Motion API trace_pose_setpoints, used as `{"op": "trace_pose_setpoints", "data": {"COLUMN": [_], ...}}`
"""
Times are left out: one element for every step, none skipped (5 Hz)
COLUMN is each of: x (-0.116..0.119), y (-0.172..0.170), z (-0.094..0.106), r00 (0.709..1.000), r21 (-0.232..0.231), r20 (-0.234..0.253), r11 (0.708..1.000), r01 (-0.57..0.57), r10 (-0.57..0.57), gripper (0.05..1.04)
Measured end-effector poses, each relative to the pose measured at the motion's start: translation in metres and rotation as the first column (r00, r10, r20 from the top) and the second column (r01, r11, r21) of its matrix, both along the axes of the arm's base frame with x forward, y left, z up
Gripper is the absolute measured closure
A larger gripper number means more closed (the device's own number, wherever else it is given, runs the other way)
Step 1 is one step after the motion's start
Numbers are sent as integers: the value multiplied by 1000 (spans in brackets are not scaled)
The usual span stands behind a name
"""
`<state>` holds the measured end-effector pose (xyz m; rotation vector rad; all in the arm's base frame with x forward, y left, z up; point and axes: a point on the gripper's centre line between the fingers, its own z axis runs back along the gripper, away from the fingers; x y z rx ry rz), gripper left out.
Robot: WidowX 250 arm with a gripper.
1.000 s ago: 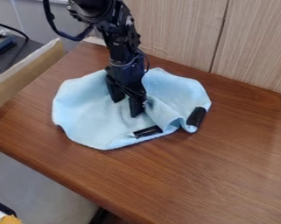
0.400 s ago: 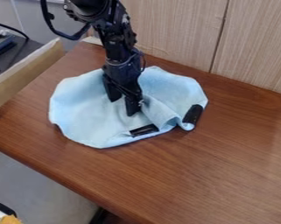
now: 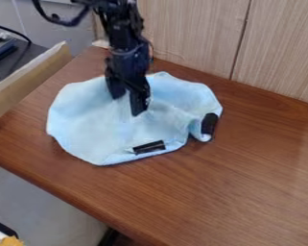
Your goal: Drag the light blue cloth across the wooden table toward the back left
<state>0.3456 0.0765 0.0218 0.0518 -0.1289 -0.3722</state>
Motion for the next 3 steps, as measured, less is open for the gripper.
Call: {"op": "trace_pose_setpoints", "data": {"x": [-4, -13, -13], "y": [-1, -5, -5], "z": [23, 38, 40], "r00": [999, 999, 998], "r21": [4, -3, -1], "r20": [35, 48, 53], "r11": [1000, 1000, 1000], "r01": [-1, 16, 22], "r10": [1, -16, -22], "gripper": [85, 85, 85]}}
